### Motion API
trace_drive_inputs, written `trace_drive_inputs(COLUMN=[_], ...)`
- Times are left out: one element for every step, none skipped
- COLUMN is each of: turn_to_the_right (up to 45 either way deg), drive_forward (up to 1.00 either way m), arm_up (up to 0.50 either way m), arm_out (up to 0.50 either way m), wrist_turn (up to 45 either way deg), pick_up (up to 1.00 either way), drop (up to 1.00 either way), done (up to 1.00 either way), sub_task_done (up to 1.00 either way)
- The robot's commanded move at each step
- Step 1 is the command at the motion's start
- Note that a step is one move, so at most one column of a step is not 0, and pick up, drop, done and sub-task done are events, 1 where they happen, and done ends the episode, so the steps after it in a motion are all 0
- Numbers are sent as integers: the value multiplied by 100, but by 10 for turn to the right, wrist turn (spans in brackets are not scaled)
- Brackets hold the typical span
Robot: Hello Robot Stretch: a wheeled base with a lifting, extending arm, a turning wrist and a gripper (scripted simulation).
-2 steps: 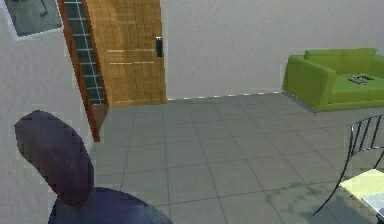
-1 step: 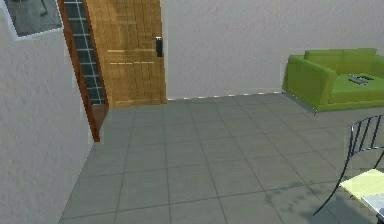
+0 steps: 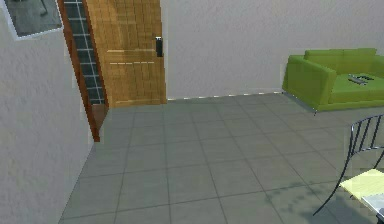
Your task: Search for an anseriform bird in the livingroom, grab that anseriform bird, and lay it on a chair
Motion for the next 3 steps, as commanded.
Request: trace_drive_inputs(turn_to_the_right=[0,0,0], drive_forward=[0,0,0], arm_up=[-38,-32,0], arm_out=[0,0,0], wrist_turn=[0,0,0], pick_up=[0,0,0], drop=[0,0,100], done=[0,0,0], sub_task_done=[0,0,0])
